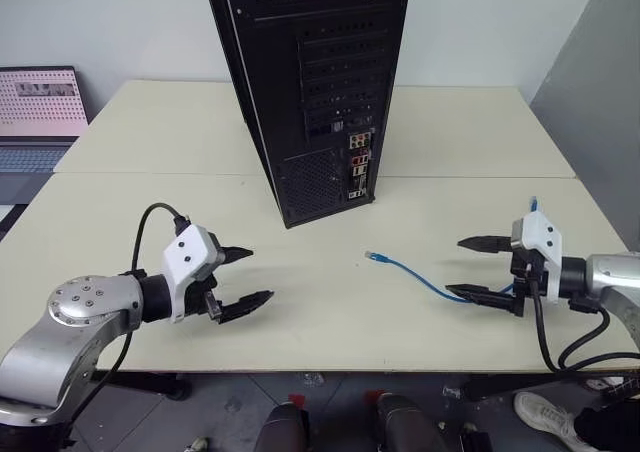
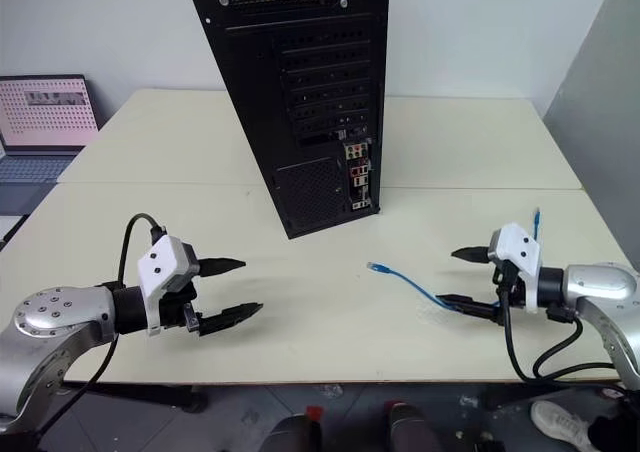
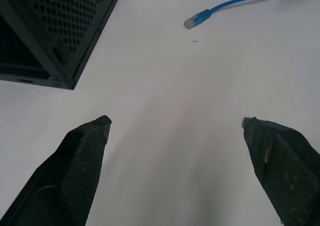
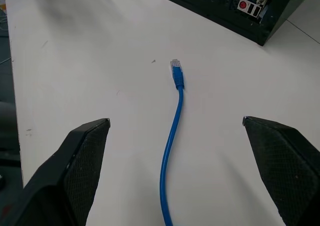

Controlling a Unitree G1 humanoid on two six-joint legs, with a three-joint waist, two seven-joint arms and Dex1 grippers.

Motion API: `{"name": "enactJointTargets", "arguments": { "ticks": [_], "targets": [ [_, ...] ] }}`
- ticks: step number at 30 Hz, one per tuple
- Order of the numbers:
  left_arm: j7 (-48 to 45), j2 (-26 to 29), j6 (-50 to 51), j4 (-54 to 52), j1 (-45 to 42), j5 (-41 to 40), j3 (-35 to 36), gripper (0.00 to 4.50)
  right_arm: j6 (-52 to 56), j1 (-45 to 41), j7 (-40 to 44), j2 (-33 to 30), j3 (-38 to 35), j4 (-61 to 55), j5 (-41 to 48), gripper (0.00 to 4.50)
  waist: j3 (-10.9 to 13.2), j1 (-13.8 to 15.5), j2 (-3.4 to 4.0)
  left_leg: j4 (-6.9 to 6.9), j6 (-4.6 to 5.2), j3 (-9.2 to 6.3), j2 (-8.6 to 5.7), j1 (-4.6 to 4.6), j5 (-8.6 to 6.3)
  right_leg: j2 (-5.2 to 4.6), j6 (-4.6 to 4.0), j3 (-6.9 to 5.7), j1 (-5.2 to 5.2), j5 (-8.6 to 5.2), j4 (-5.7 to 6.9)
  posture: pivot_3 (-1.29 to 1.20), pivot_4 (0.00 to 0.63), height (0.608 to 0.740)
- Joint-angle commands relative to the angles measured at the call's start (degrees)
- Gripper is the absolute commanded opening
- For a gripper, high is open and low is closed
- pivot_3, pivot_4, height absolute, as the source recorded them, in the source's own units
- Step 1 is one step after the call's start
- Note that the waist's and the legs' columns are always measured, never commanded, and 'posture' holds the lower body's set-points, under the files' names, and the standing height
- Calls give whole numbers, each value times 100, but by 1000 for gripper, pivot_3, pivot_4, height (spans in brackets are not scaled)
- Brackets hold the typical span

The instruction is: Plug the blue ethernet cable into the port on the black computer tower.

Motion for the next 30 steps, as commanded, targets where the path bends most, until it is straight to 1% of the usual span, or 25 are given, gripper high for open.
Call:
{"name": "enactJointTargets", "arguments": {
  "ticks": [1,9,13,17,21,27,30],
  "targets": [
    [-83,24,-203,-185,8,-13,50,4474,67,-74,59,-32,-172,-136,81,4500,0,0,0,0,0,1,0,0,0,0,0,0,0,0,0,0,150,740],
    [-71,12,-245,-300,135,44,-78,4474,85,-46,-44,76,-81,-248,-25,4500,0,0,0,0,0,0,0,0,0,0,0,0,0,0,0,0,150,740],
    [-47,-35,-238,-363,98,41,-198,4474,124,-41,-263,271,112,-380,-131,4500,0,0,0,0,0,0,0,0,0,0,0,0,0,0,0,0,150,740],
    [-19,-121,-526,-352,-23,311,-590,4474,64,-124,-590,684,524,-358,-449,4500,0,-1,0,1,0,0,0,0,0,0,0,0,0,0,1,0,150,740],
    [87,-382,-452,-448,-273,195,-853,4474,52,-361,-812,1195,918,-117,-665,4500,0,-2,0,4,0,0,-1,0,0,1,-2,2,0,1,3,0,150,740],
    [53,-444,-586,-323,-430,386,-1126,4474,-422,-764,-994,1977,1449,967,-1268,4500,-1,-5,0,4,0,1,-2,0,0,3,-9,3,-1,5,3,0,150,740],
    [61,-477,-593,-304,-464,381,-1158,4474,-651,-941,-1051,2255,1530,1478,-1456,4500,0,-3,0,4,0,1,-3,-1,0,3,-15,2,-2,9,3,0,150,740]
  ]
}}
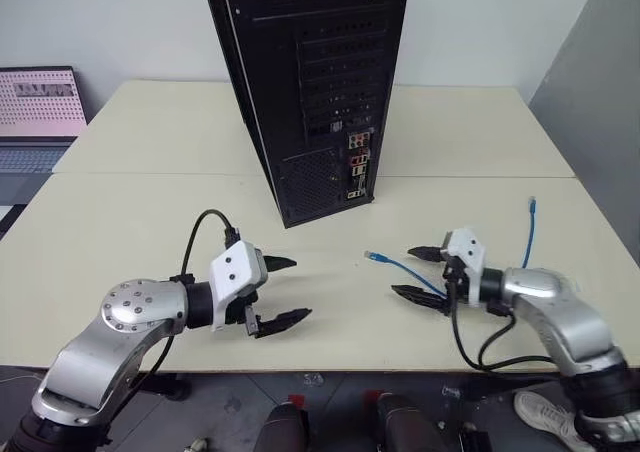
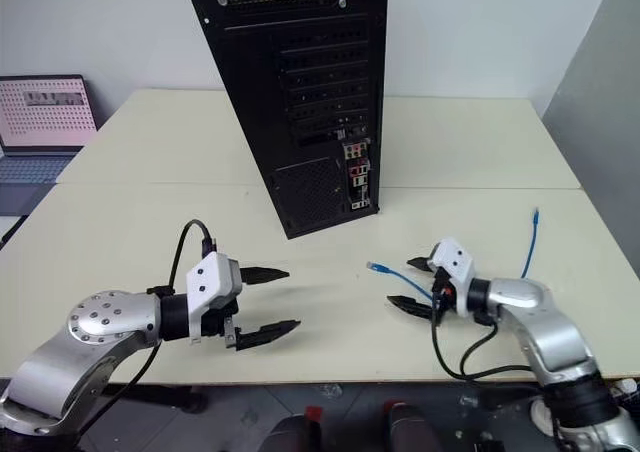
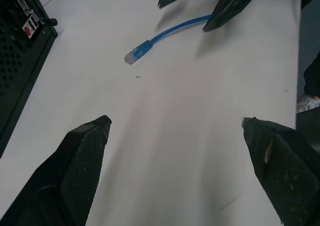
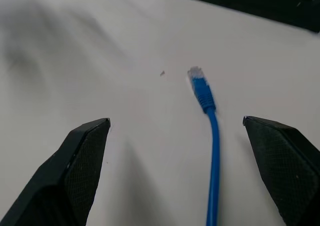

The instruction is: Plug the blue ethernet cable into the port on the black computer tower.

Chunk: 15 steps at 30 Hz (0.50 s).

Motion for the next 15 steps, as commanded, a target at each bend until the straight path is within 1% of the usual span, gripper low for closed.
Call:
{"name": "enactJointTargets", "arguments": {
  "ticks": [1,4,6,7,9,13,15],
  "targets": [
    [-8,-47,-124,-38,-99,14,2,4474,-456,-280,-59,234,34,507,-260,4500,0,-1,0,0,0,0,0,-1,0,0,0,1,0,0,0,0,150,740],
    [-10,-68,-142,-8,-111,41,-16,4500,-689,-336,-54,335,26,822,-402,3973,0,-1,0,0,0,0,-1,0,0,0,-11,-1,0,6,0,0,150,740],
    [1,-85,-144,-9,-104,43,-7,4500,-768,-320,-40,332,-19,874,-425,3495,0,-1,0,0,0,-1,0,0,0,0,-12,0,0,7,0,0,150,740],
    [7,-93,-143,-14,-97,45,-2,4500,-787,-307,-28,319,-37,876,-424,3177,0,-1,0,0,0,-1,0,0,0,0,-12,-1,0,7,0,0,150,740],
    [30,-117,-141,1,-93,61,3,4500,-776,-287,-13,302,-69,861,-399,2724,0,-1,0,0,0,-1,0,0,0,0,-12,0,0,7,1,0,150,740],
    [83,-204,-205,204,-159,205,-82,4500,-696,-262,37,266,-104,746,-353,1600,0,0,0,0,0,-1,0,0,0,0,-12,-1,0,7,1,0,150,740],
    [83,-243,-240,307,-216,257,-137,4500,-699,-276,61,255,-82,695,-369,1114,0,0,0,0,0,-1,-1,0,0,0,-12,-2,0,7,1,0,150,740]
  ]
}}
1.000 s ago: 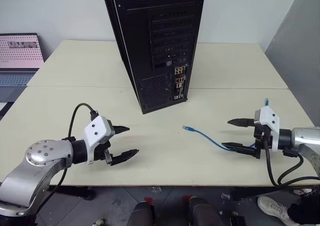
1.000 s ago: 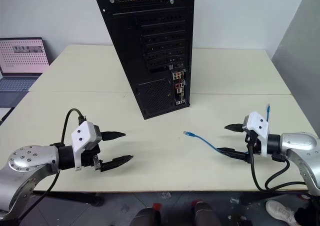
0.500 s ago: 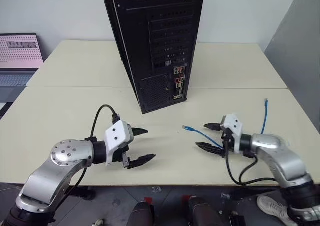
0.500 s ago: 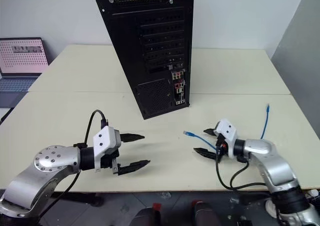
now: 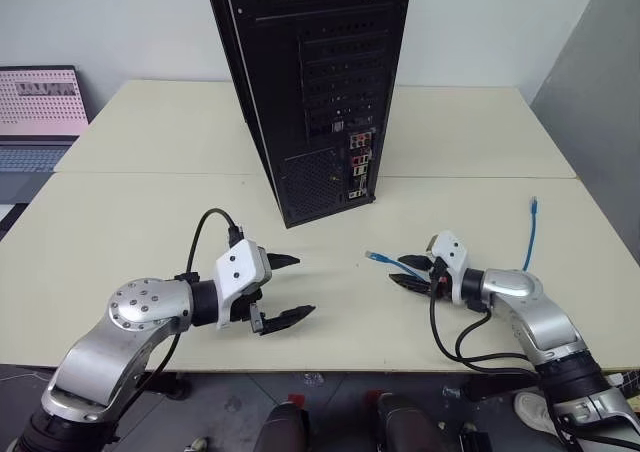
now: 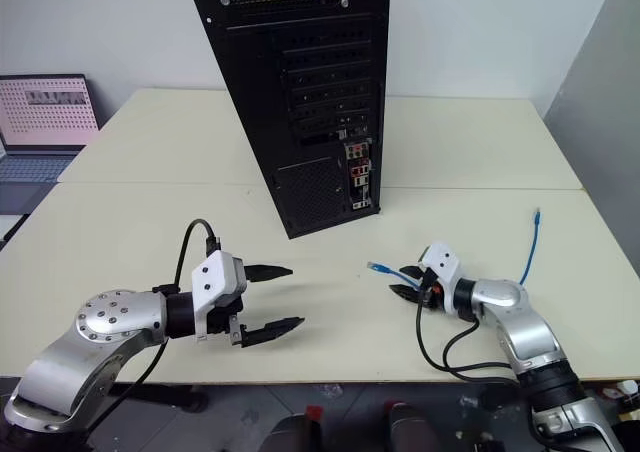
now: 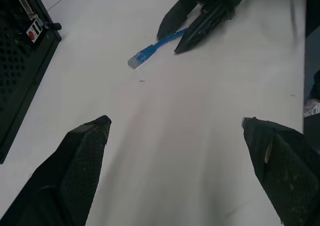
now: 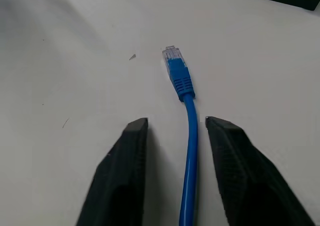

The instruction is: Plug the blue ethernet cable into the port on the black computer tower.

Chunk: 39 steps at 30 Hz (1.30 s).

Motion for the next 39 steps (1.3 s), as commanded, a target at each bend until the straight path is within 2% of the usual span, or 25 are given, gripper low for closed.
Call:
{"name": "enactJointTargets", "arguments": {
  "ticks": [1,4,5,13,22,25,30,32,38,39],
  "targets": [
    [32,-81,-157,112,-169,143,-123,4500,-27,-13,104,-64,-115,-287,29,931,0,0,0,0,0,0,0,0,0,0,0,1,0,0,0,0,150,740],
    [-37,-165,-282,360,-316,279,-296,4500,3,-84,256,-125,-33,-549,33,146,0,0,0,0,0,0,-1,0,0,0,0,0,0,0,1,0,150,740],
    [-54,-209,-337,457,-381,333,-373,4500,41,-111,353,-161,12,-693,55,18,0,1,0,0,0,0,-1,0,0,0,0,0,0,0,1,0,150,740],
    [-343,-493,-612,1110,-1067,530,-811,4500,600,-534,789,-317,321,-1665,197,18,0,3,0,1,0,-2,-1,0,0,2,0,-6,0,0,2,0,150,740],
    [-576,-823,-542,1473,-1505,440,-910,4500,797,-711,869,-262,614,-1900,101,18,0,3,0,6,0,-3,-3,-8,0,1,-1,-12,0,1,1,0,150,740],
    [-636,-900,-494,1533,-1574,395,-883,3997,788,-701,850,-255,665,-1923,78,0,0,2,0,7,0,-6,-3,-8,0,1,-1,-12,0,1,2,0,150,740],
    [-903,-794,-538,1542,-1537,507,-996,2811,790,-690,837,-256,692,-1965,77,0,0,1,0,7,0,-7,-3,-8,0,1,-1,-13,0,1,3,0,150,740],
    [-934,-761,-592,1559,-1502,609,-1038,2484,787,-688,843,-256,693,-1969,83,0,0,1,0,7,0,-7,-3,-8,0,1,-1,-13,0,1,3,0,150,740],
    [-750,-813,-648,1687,-1472,809,-1016,1099,770,-685,851,-246,686,-1970,97,0,0,1,-1,7,0,-8,-3,-8,0,1,-1,-13,0,1,3,0,150,740],
    [-771,-824,-600,1687,-1464,751,-987,1099,768,-684,846,-240,682,-1966,101,0,0,2,0,7,0,-8,-3,-8,0,1,-1,-13,0,1,3,0,150,740]
  ]
}}
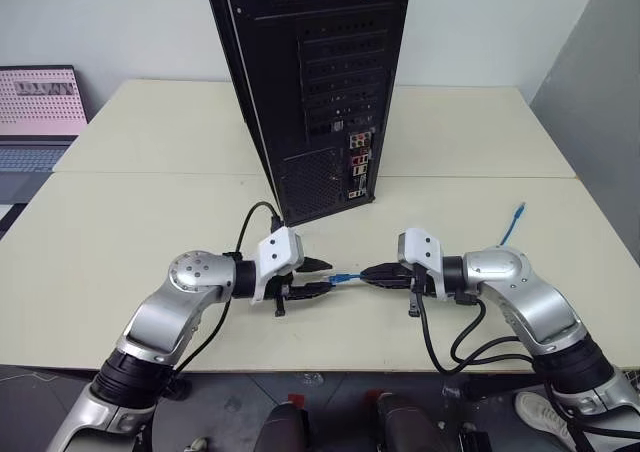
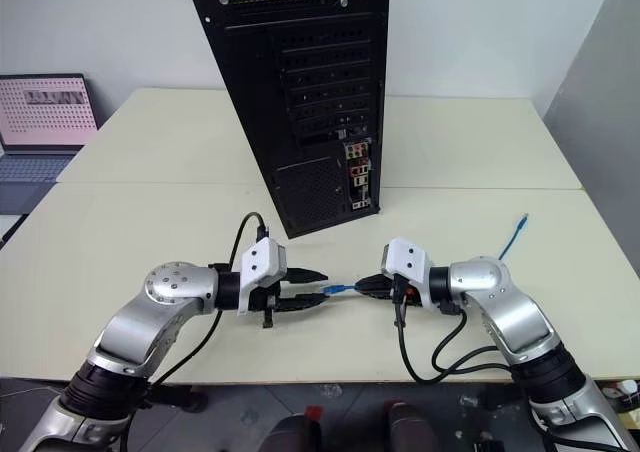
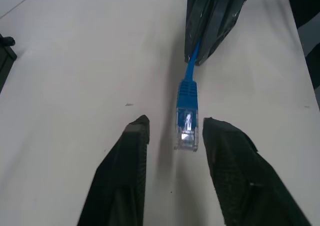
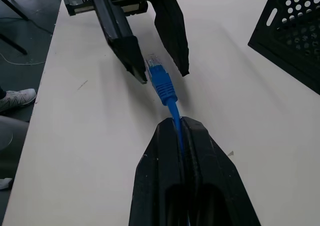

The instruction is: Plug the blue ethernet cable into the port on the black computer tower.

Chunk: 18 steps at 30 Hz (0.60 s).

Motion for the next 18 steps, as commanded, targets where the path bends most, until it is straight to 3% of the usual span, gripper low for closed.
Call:
{"name": "enactJointTargets", "arguments": {
  "ticks": [1,5,8,12,18],
  "targets": [
    [114,-50,-37,-67,21,-59,137,1099,-34,-99,25,16,-11,-223,11,0,0,1,0,0,0,0,0,0,0,0,0,0,0,0,0,0,150,740],
    [62,-24,-305,-75,158,-37,151,1099,-63,-123,16,49,-2,-163,-5,0,0,-1,0,0,0,-1,1,0,0,0,0,1,0,0,0,0,150,740],
    [85,-37,-319,-13,190,-76,211,1532,-73,-143,21,70,4,-138,-15,0,0,0,0,0,0,-3,1,0,0,0,0,1,0,0,0,0,150,740],
    [165,-84,-507,38,186,-15,228,2500,-68,-149,58,60,7,-144,-13,0,0,1,0,1,0,-2,1,0,0,0,0,1,0,0,0,0,150,740],
    [123,-168,-596,93,132,-86,199,2500,-57,-162,97,55,28,-156,-4,0,0,2,0,1,0,-2,0,0,0,0,0,1,0,0,0,0,150,740]
  ]
}}
